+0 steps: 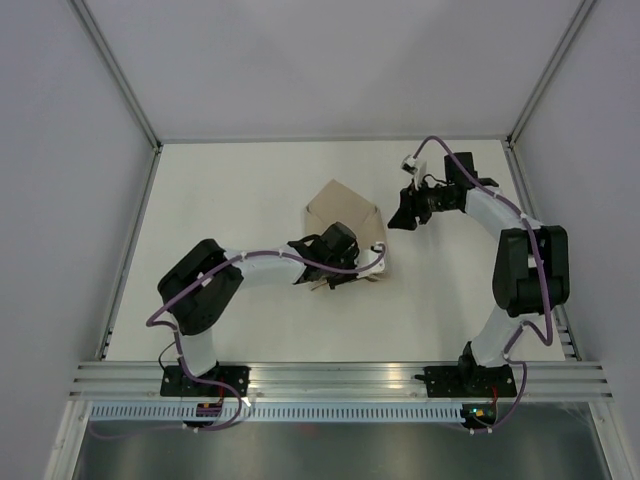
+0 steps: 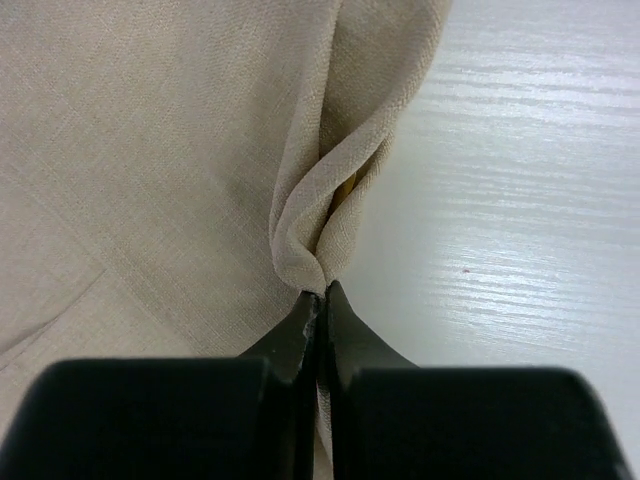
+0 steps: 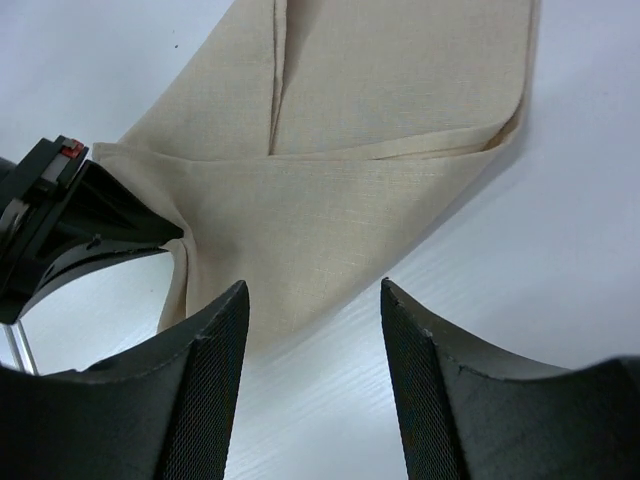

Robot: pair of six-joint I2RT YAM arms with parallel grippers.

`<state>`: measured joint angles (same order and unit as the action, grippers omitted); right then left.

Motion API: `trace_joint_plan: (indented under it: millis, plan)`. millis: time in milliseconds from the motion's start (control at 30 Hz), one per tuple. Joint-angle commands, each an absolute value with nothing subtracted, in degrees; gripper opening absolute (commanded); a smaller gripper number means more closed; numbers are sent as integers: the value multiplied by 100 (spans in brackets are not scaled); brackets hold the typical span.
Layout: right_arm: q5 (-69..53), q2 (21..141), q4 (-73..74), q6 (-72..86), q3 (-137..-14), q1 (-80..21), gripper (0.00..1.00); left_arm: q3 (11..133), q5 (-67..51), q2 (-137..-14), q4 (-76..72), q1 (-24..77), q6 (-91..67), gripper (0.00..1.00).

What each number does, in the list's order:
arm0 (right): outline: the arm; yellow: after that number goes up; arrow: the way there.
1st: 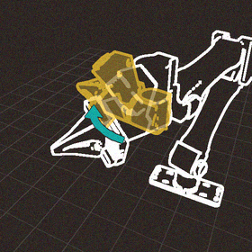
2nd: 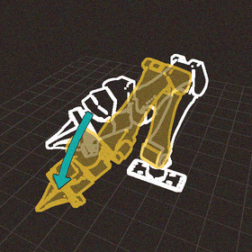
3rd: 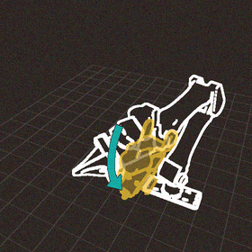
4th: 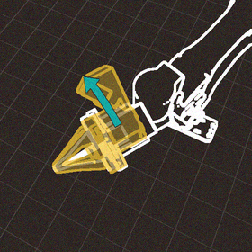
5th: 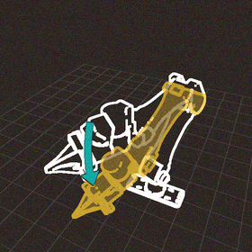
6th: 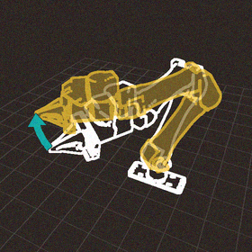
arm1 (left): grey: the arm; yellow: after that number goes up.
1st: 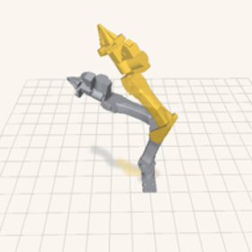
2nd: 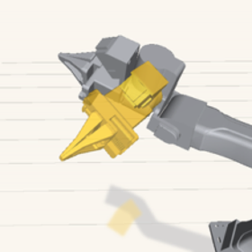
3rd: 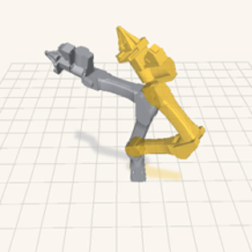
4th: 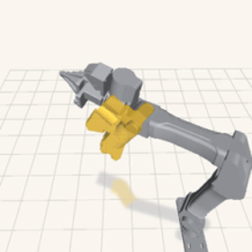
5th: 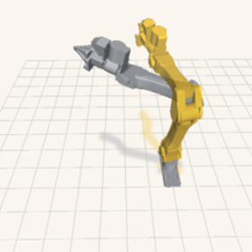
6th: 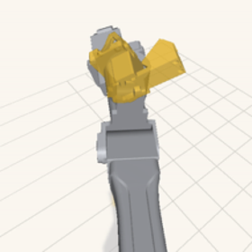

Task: Fold the napkin, place the utensils inside, and roll it up
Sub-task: Roll the napkin with the utensil

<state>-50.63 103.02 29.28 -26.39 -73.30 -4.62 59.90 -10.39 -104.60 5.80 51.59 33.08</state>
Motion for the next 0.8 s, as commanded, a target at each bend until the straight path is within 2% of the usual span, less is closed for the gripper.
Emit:
trace_joint_plan:
  millis: [0,167,333,500,767]
  plan:
    - [-5748,9670,2426,-3048,-6805,-238,61,6327,-1968,-10757,1326,4993,2734,2]
    - [-5888,8694,1873,-3866,-5514,-176,64,6924,-2635,-11109,2091,4685,2611,2]
    - [-5758,7841,1661,-4411,-4861,-342,67,7452,-3181,-11539,2776,4413,2505,2]
    - [-5301,7349,1512,-4825,-4309,-948,68,7892,-3506,-11812,3260,4272,2444,2]
    - [-4176,6996,335,-4983,-3376,-2055,72,8173,-3814,-12076,3506,4192,2382,2]
